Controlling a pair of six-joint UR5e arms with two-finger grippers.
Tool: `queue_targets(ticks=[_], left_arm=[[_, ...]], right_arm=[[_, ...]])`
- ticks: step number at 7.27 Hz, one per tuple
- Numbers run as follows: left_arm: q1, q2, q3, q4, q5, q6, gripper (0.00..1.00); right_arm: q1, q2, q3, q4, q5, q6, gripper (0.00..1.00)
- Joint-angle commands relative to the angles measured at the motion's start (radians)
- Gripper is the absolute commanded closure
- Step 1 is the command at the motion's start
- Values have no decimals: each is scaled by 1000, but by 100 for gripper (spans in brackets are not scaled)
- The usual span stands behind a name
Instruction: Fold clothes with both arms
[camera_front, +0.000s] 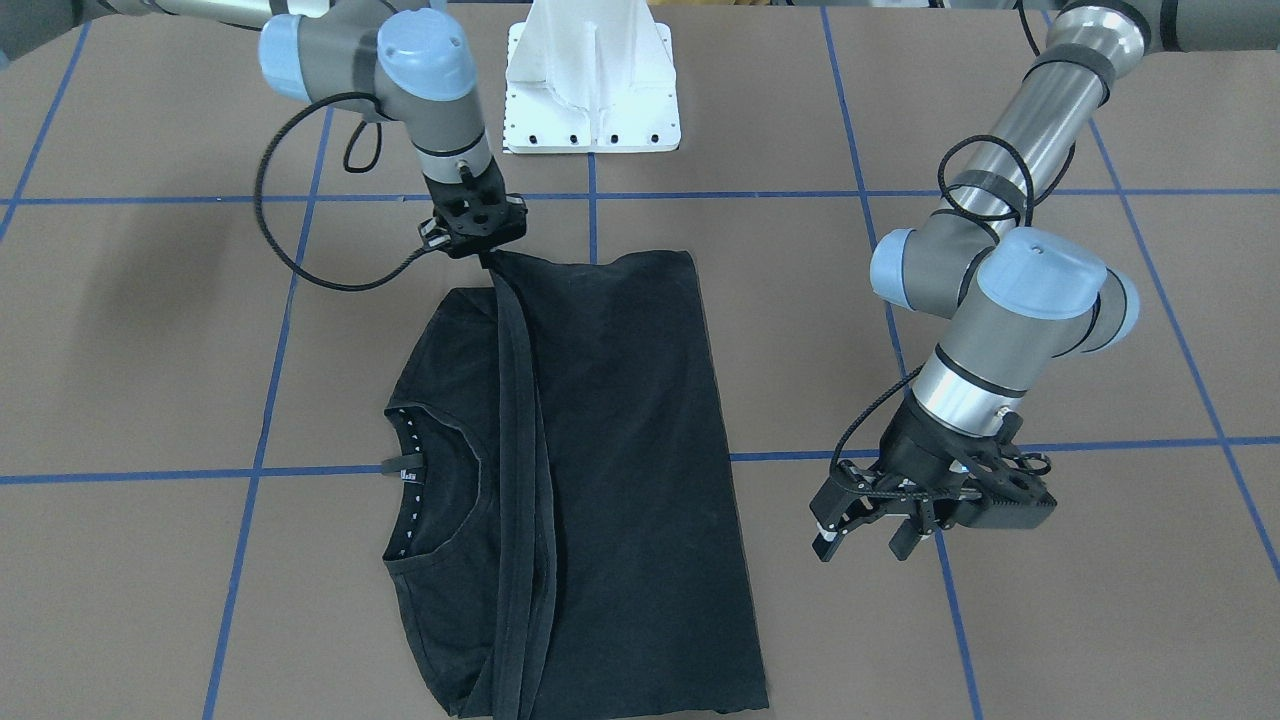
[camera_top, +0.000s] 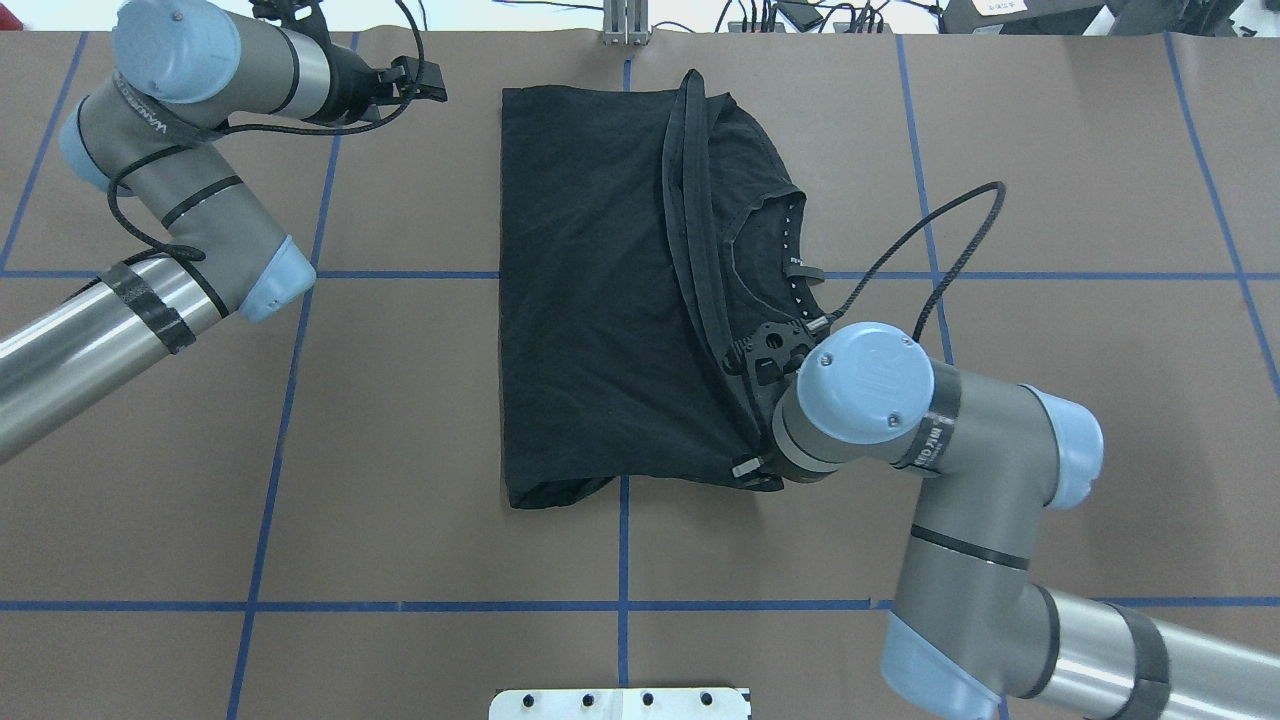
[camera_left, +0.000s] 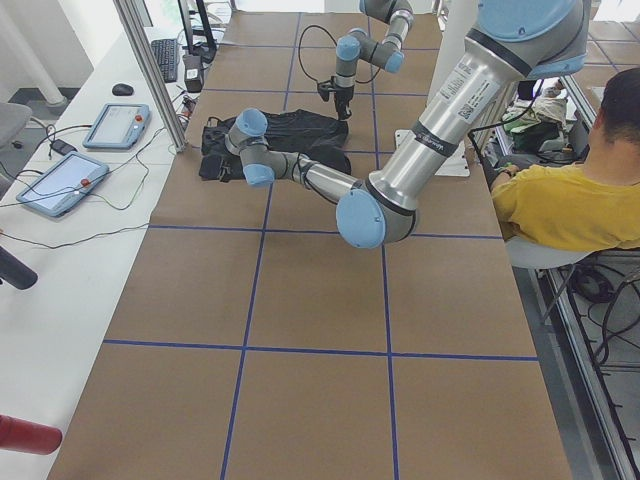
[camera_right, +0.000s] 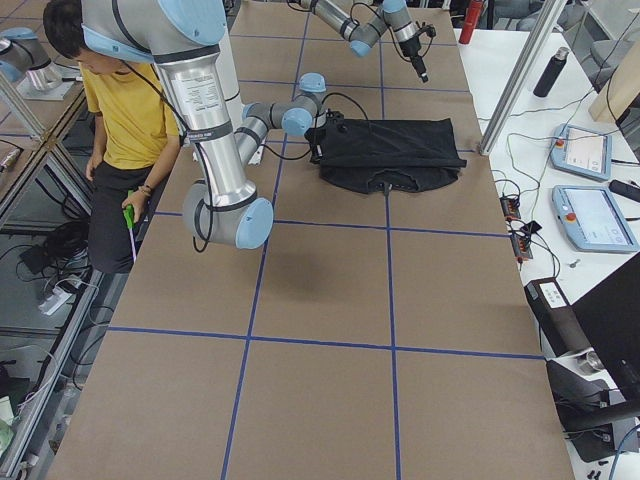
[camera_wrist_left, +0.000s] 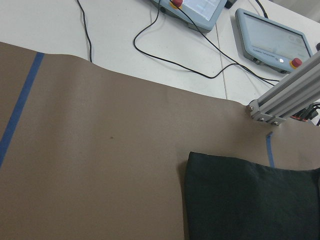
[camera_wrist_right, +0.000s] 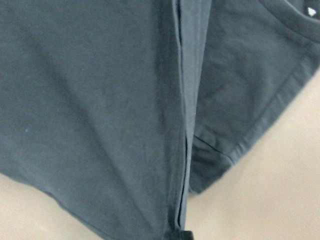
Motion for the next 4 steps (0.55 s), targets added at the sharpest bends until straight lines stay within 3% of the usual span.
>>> queue_targets(ticks=[1,2,4], left_arm=[[0,0,-6,0,0,-1,0],[0,0,-6,2,0,-1,0],[0,0,-6,2,0,-1,0]], right_arm=[[-69,-130,107,4,-71,240,100],[-95,-121,102,4,-77,268,100],[-93,-129,92,7,-76,270,34]])
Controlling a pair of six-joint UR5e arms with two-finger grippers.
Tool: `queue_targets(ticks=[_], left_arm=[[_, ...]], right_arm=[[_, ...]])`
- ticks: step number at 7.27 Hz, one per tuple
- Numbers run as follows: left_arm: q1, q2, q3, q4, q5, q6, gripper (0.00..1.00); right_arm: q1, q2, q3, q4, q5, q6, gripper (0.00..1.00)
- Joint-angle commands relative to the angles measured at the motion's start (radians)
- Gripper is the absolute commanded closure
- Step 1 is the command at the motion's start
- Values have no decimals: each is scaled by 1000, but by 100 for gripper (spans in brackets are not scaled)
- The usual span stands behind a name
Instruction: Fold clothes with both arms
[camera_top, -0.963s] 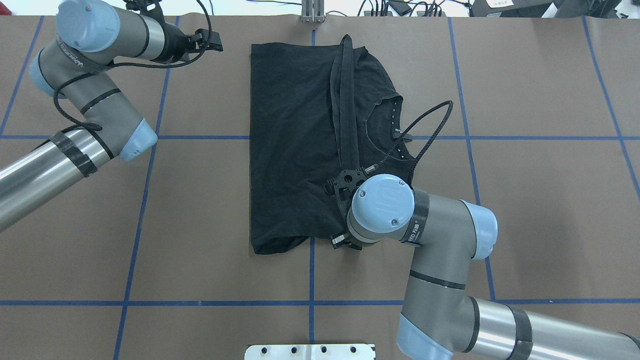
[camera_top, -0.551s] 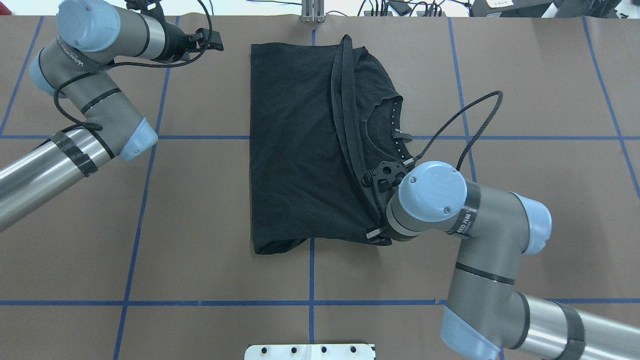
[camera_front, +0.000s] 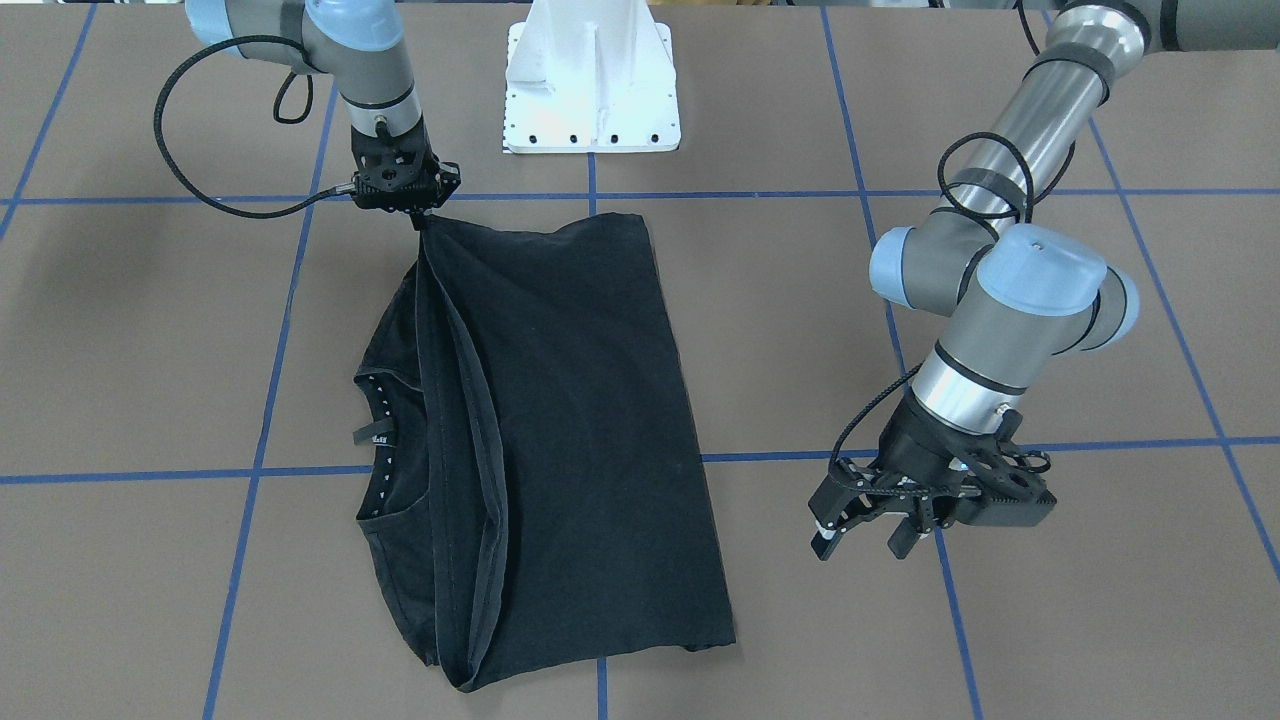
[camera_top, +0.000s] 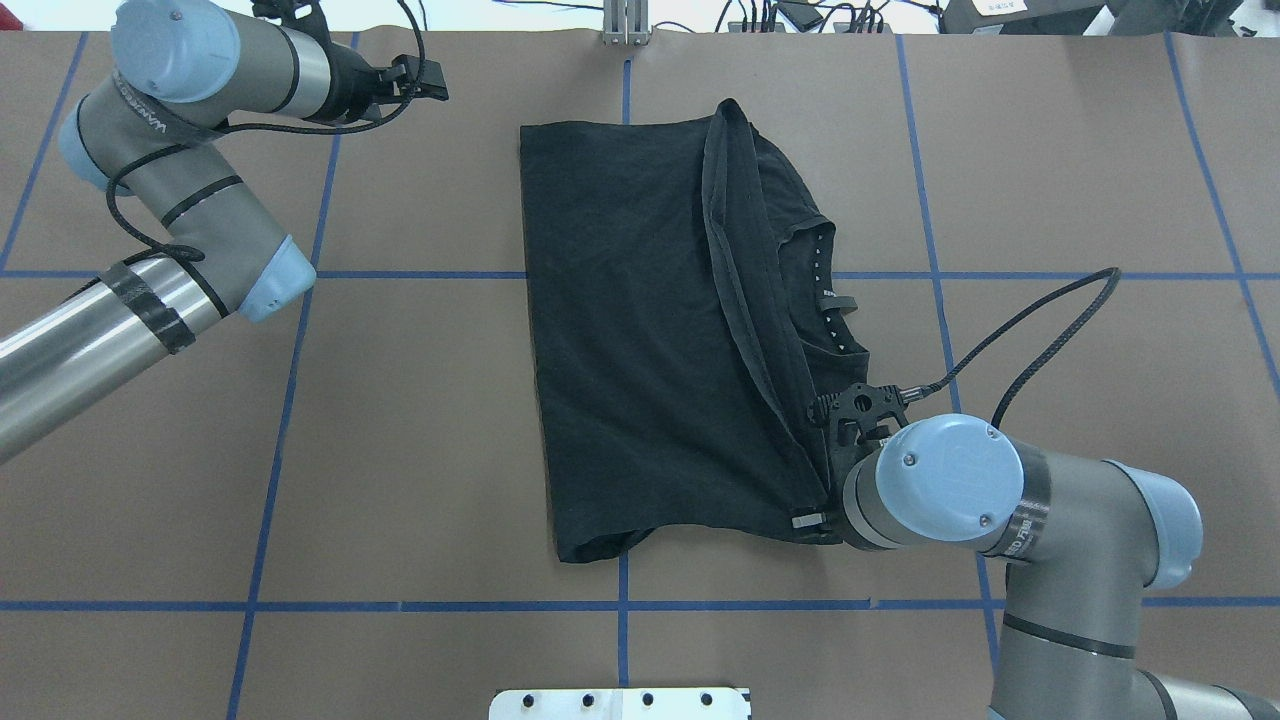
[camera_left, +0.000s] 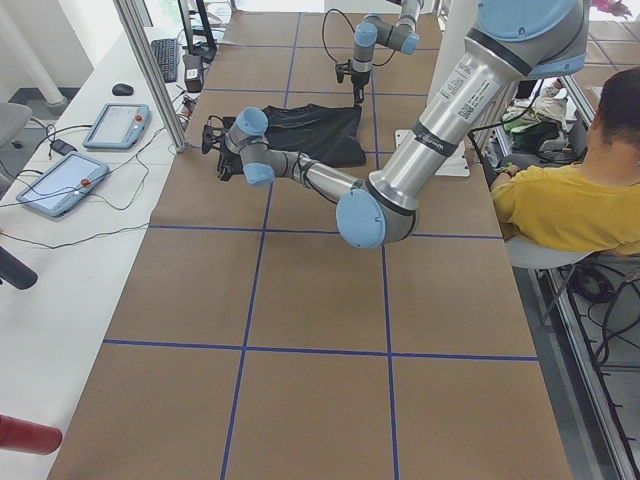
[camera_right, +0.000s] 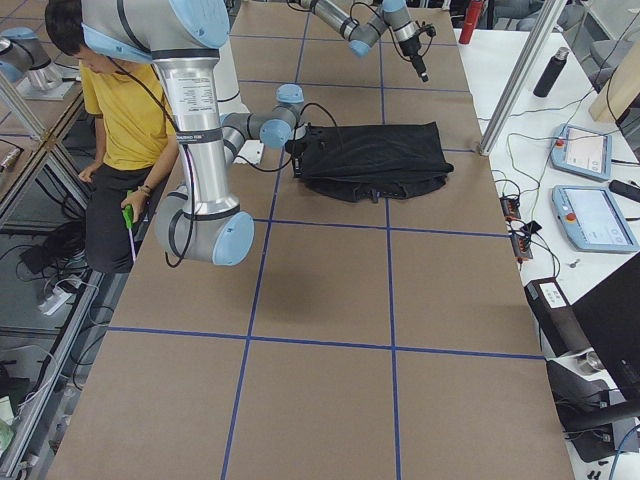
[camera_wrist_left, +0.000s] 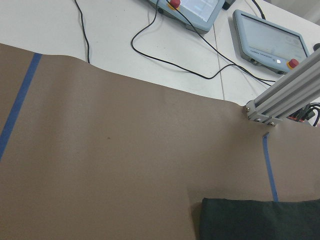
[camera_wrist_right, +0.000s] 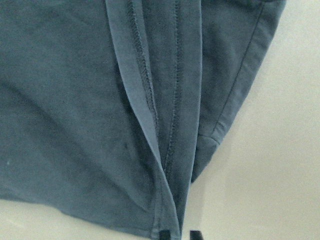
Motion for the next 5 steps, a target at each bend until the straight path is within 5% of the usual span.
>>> queue_targets(ticks=[1,3,5], left_arm=[[0,-2,0,0,0,0,0],[2,-2,0,0,0,0,0],[2,-1,1,0,-2,0,0]], right_arm=[[1,-12,5,5,-5,41,1],[-2,14,2,6,-26,211,0],[-2,27,-12,41,-133,645,1]])
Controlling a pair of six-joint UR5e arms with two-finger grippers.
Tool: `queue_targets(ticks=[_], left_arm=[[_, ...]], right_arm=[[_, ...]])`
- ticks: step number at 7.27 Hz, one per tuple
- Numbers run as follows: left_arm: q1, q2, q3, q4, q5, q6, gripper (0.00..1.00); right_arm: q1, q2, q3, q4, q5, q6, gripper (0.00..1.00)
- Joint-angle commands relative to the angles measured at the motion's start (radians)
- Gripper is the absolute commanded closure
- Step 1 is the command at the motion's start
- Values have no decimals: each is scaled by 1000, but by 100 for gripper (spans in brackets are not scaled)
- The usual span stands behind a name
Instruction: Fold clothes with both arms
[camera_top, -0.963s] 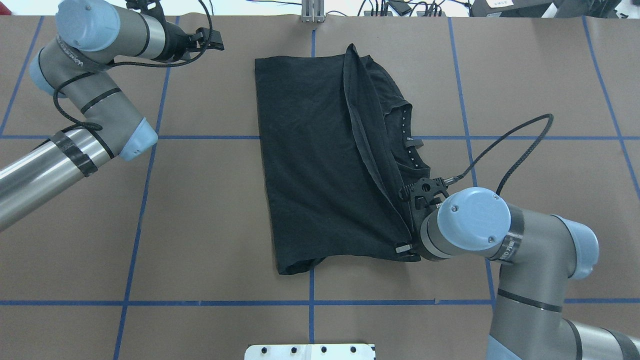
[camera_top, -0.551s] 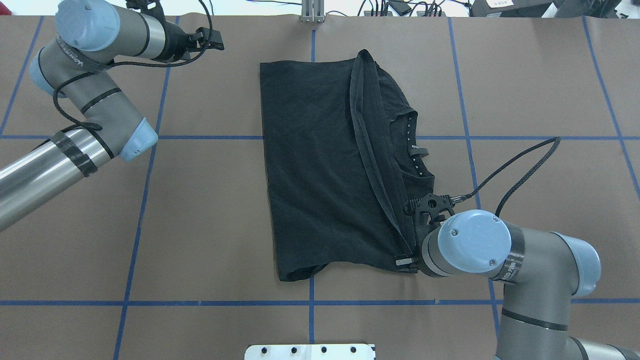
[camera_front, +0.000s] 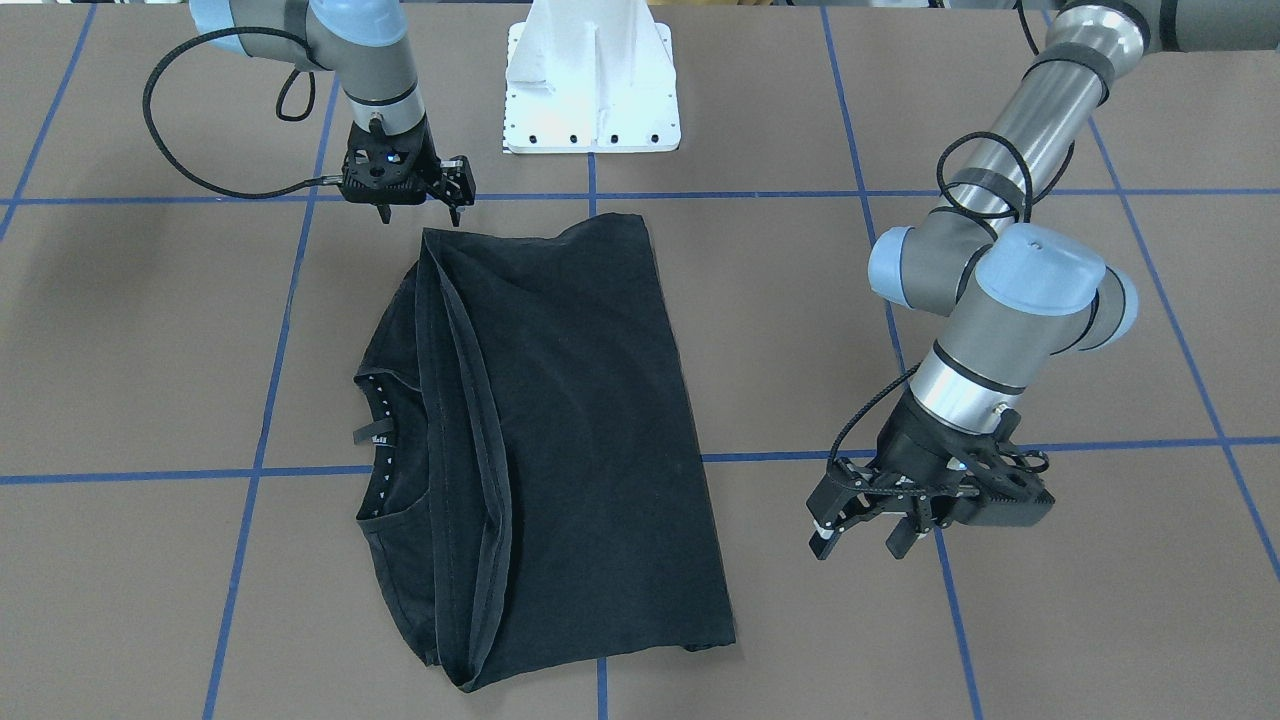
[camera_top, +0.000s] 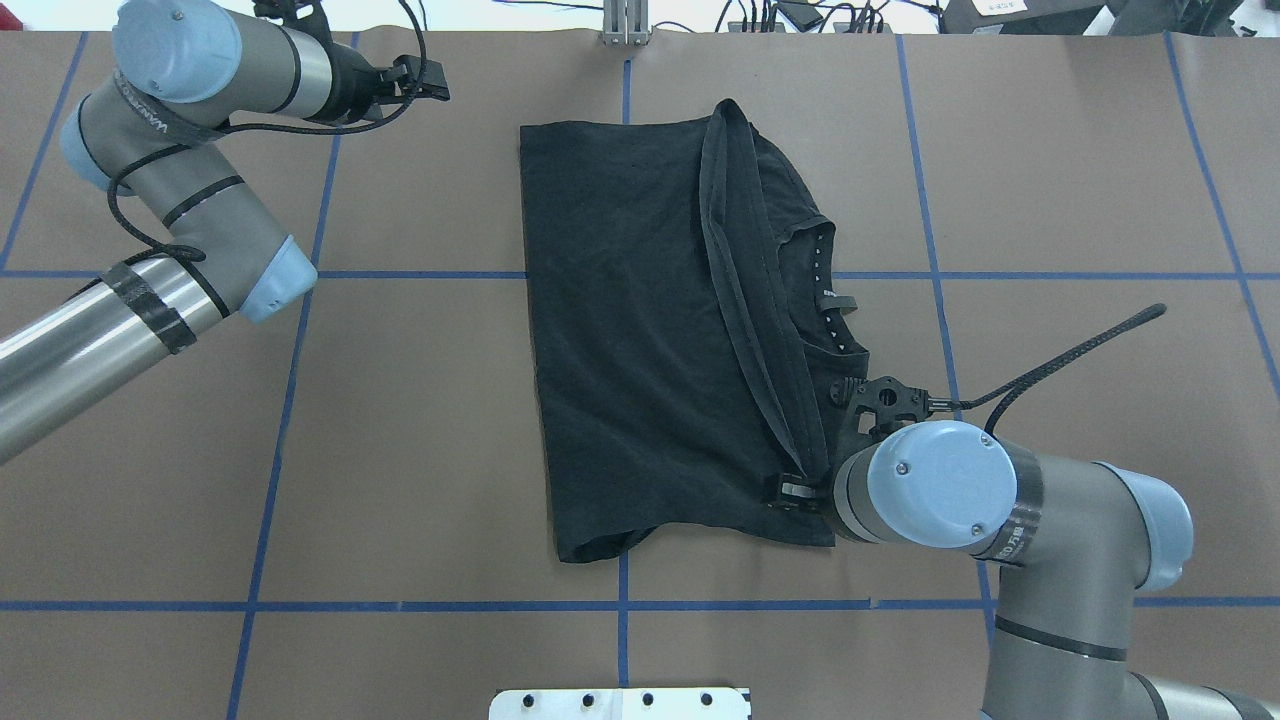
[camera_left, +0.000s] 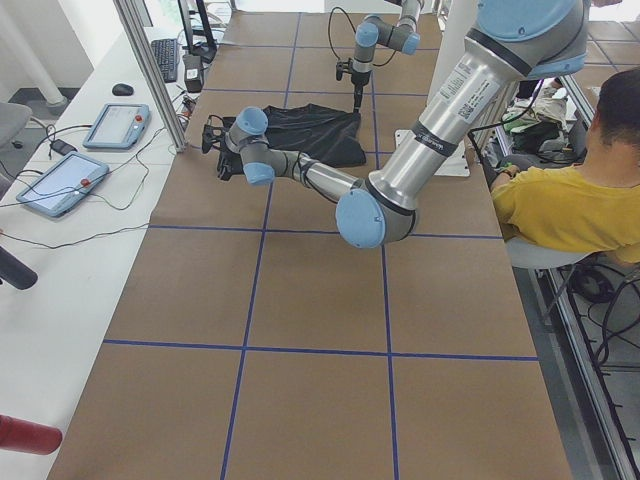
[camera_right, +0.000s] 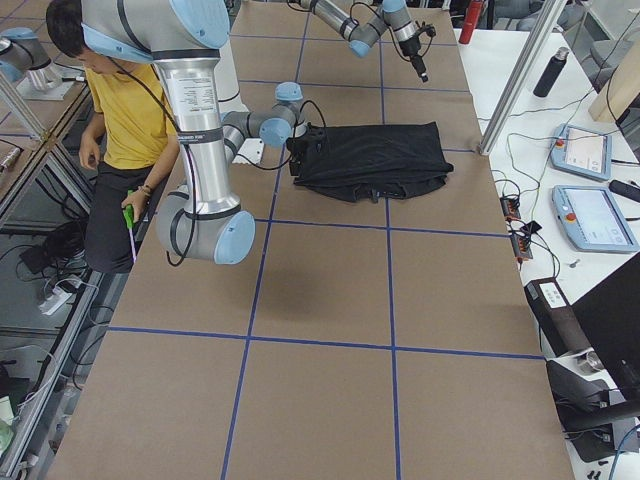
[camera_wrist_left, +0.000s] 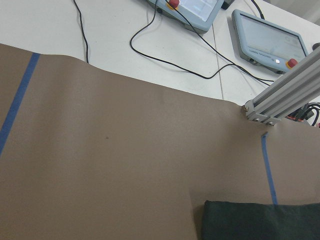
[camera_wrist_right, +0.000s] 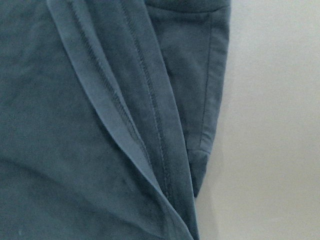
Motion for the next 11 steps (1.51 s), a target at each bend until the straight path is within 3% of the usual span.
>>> queue_targets(ticks=[1,5,11], left_arm=[[2,1,1,0,-1,2,0],[0,2,-1,0,-1,2,0],[-1,2,-1,0,-1,2,0]], right_arm=[[-2,-1,-21,79,-85,445,2],[-13,4,-81,96,-119,626,15],[-14,7,-140,142,-119,634,20]])
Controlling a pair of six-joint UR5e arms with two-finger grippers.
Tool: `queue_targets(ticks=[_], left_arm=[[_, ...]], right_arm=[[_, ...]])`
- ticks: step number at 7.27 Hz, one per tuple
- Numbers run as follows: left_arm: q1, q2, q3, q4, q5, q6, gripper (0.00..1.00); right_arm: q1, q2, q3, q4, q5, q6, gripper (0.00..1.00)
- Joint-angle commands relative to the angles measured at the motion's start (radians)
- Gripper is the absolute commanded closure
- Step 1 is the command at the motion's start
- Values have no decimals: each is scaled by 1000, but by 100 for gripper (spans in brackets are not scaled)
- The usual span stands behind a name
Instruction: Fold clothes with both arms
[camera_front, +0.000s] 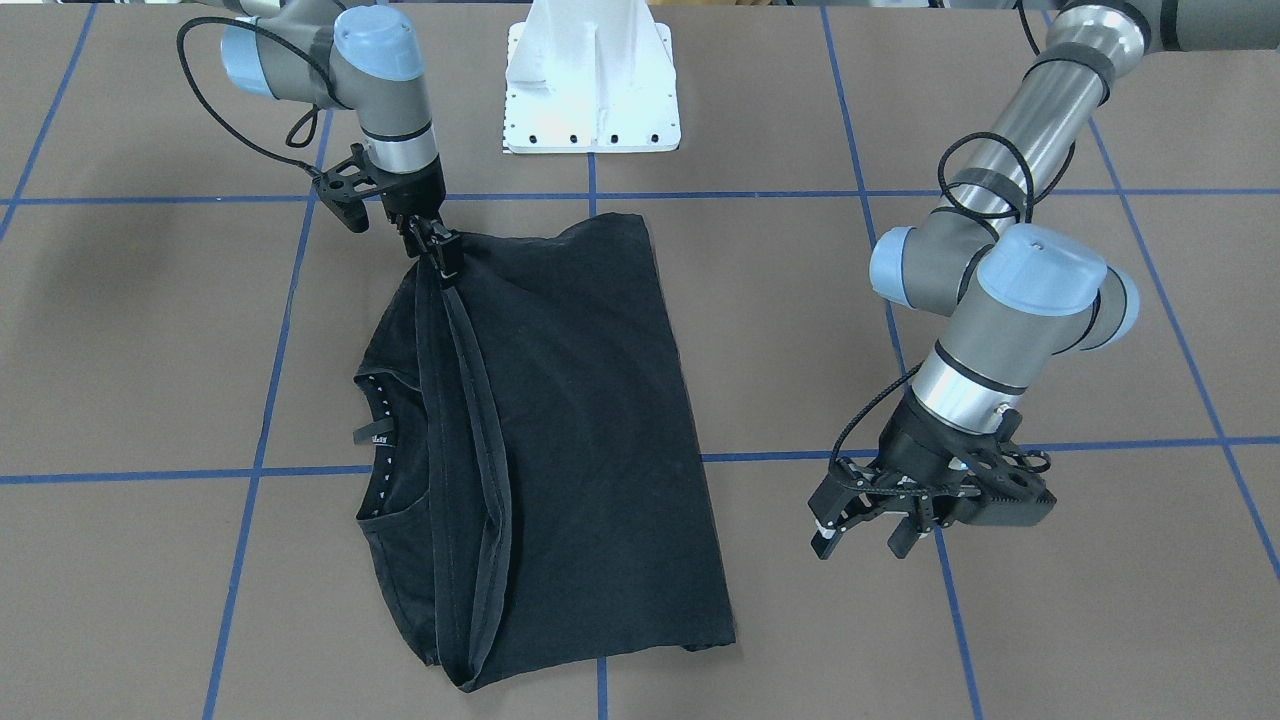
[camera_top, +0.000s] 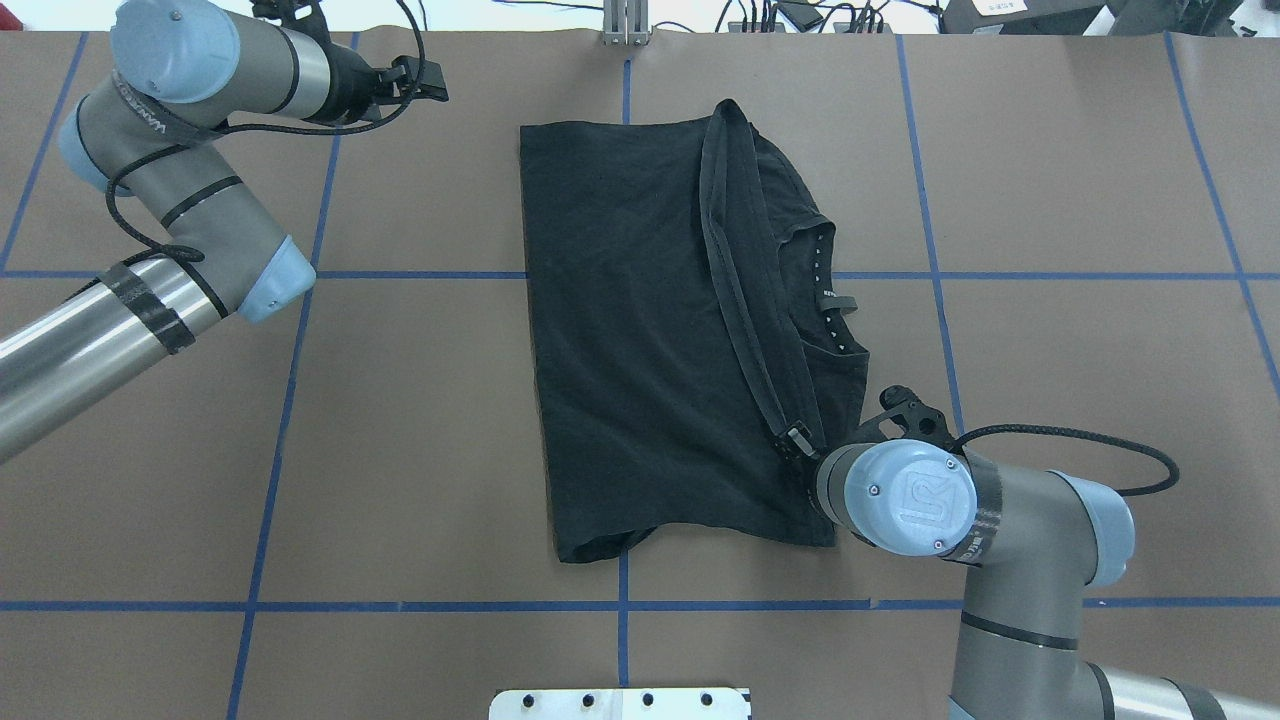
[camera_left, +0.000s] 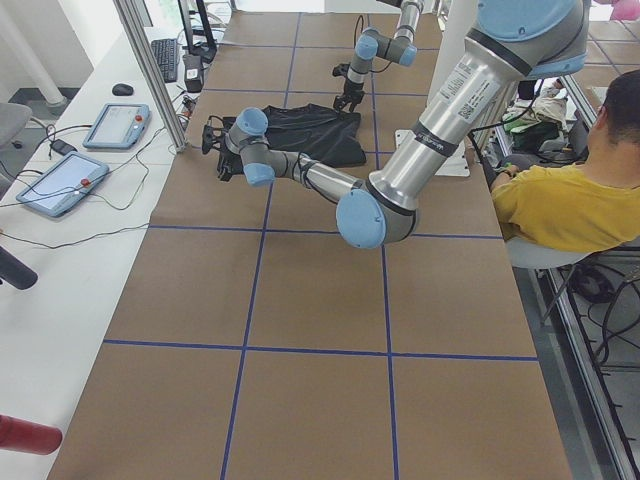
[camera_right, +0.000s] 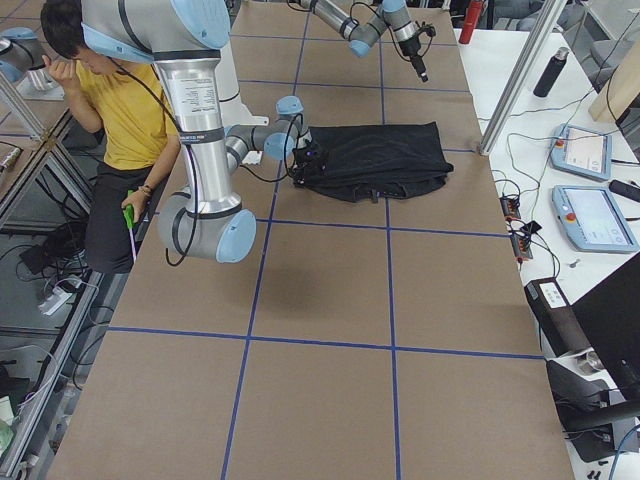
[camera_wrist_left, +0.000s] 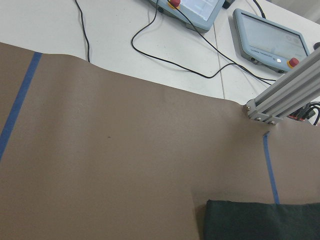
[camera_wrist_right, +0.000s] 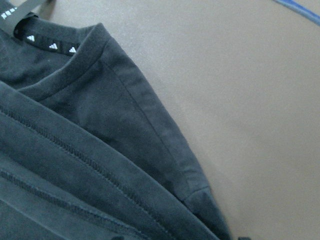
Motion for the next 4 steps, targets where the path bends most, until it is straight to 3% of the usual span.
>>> queue_targets(ticks=[1,2,3,4], left_arm=[[0,0,0,0,0,0,0],[0,0,0,0,0,0,0],[0,0,0,0,-2,-2,0],[0,0,0,0,0,0,0]], right_arm=[[1,-1,-14,4,0,1,22],[1,-2,-14,2,0,2,27],[1,-2,-16,2,0,1,43],[1,-1,-14,2,1,2,71]])
